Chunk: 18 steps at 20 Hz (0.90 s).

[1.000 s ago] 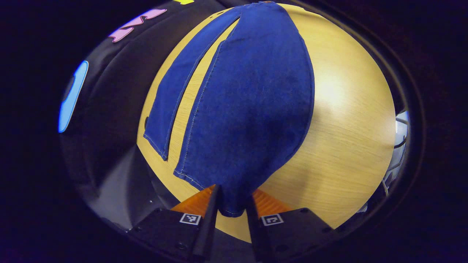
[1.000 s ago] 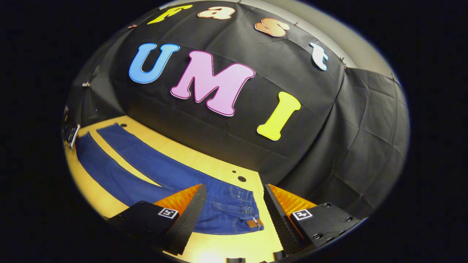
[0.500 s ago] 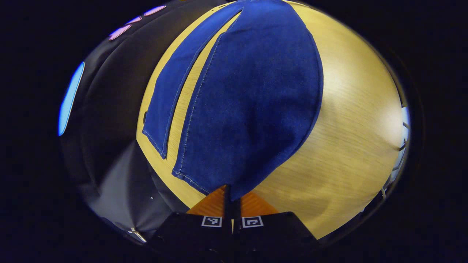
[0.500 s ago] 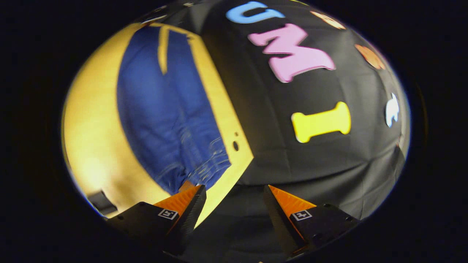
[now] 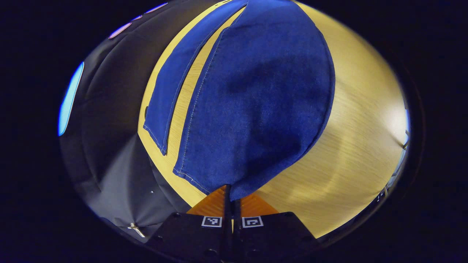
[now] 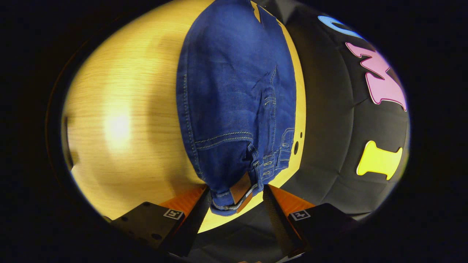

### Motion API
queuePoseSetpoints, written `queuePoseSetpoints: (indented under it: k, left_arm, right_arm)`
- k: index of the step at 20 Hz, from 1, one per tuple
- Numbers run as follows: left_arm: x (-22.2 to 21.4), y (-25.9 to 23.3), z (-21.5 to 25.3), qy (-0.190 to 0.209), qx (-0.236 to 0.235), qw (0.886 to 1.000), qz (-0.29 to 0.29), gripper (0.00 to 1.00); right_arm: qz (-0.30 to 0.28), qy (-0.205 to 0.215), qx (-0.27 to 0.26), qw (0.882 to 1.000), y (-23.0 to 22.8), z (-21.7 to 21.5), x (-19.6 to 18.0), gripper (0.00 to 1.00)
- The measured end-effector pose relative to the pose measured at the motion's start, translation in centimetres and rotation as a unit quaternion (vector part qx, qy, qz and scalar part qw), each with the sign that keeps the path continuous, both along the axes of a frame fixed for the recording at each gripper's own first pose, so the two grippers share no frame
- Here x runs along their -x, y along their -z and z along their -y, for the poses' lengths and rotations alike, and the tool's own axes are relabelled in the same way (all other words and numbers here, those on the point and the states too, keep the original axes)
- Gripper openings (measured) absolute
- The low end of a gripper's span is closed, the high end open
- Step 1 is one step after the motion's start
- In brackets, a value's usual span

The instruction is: Grasp the waist and the cuffs of the jeans and fold them to make the two legs overlap; first hold the waist and fold one-third of the jeans toward the cuffs, then hold the cuffs and fold the remaining one-third in the same direction to finish folding.

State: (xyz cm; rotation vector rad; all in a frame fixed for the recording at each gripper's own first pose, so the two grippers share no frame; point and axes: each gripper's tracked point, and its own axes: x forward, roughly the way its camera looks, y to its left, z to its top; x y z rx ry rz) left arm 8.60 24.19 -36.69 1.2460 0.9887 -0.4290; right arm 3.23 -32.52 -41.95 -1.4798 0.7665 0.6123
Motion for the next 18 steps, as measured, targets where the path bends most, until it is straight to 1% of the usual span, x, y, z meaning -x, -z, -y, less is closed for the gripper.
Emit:
queuePoseSetpoints:
  k: [1,2,3,4,5,6,7,8,9,10,12,13,14,15,17,18]
  left_arm:
    - [0.0,-0.1,0.4,0.0,-0.004,1.0,0.008,0.06]
    - [0.0,-0.1,0.3,0.001,-0.008,1.0,0.01,0.06]
    - [0.0,-0.2,0.5,0.002,-0.015,1.0,0.013,0.06]
    - [0.0,-0.2,0.8,0.0,-0.017,1.0,0.016,0.1]
    - [0.0,-0.2,0.6,-0.002,-0.018,1.0,0.02,0.05]
    - [-0.1,-0.1,0.6,-0.004,-0.02,0.999,0.025,0.06]
    - [0.0,-0.2,0.7,-0.004,-0.029,0.999,0.032,0.06]
    - [0.1,-0.2,1.0,0.007,-0.037,0.999,0.038,0.06]
    - [0.3,-0.1,1.1,0.007,-0.035,0.999,0.039,0.06]
    - [0.5,-0.1,1.2,-0.006,-0.019,0.999,0.034,0.05]
    - [0.5,0.0,1.2,-0.029,0.005,0.999,0.017,0.06]
    - [0.5,0.2,1.6,-0.035,0.02,0.999,-0.001,0.09]
    - [0.3,0.4,1.3,-0.043,0.031,0.998,-0.016,0.06]
    - [0.1,0.4,1.2,-0.055,0.036,0.998,-0.014,0.06]
    - [0.5,0.3,1.7,-0.098,0.053,0.994,-0.002,0.06]
    - [0.6,0.3,2.3,-0.114,0.065,0.991,-0.008,0.06]
  right_arm:
    - [0.004,-0.003,0.0,1.0,0.3,-0.3,-0.1,0.88]
    - [-0.003,-0.001,0.004,1.0,1.5,-0.2,-0.4,0.79]
    - [0.0,-0.01,0.011,1.0,1.8,-0.2,-0.8,0.57]
    - [0.007,-0.019,0.016,1.0,1.9,-0.1,-1.1,0.35]
    - [0.01,-0.024,0.016,1.0,1.5,-0.4,-1.0,0.19]
    - [0.008,-0.024,0.016,1.0,2.2,-0.2,-1.4,0.23]
    - [0.003,-0.017,0.016,1.0,1.8,-0.1,-1.0,0.19]
    - [-0.019,-0.001,0.005,1.0,2.0,-0.2,-0.2,0.14]
    - [-0.044,0.01,-0.005,0.999,2.2,-0.3,0.3,0.12]
    - [-0.065,0.002,-0.003,0.998,2.2,-0.4,0.9,0.12]
    - [-0.086,-0.022,0.007,0.996,1.6,-0.3,1.5,0.12]
    - [-0.103,-0.022,0.012,0.994,1.2,0.1,2.2,0.12]
    - [-0.112,-0.016,0.011,0.994,0.9,-0.4,1.9,0.09]
    - [-0.109,-0.009,0.009,0.994,0.5,-0.7,1.1,0.09]
    - [-0.1,0.008,-0.005,0.995,-0.2,-0.2,0.0,0.09]
    - [-0.093,0.013,-0.011,0.996,-0.9,-0.2,-0.7,0.09]
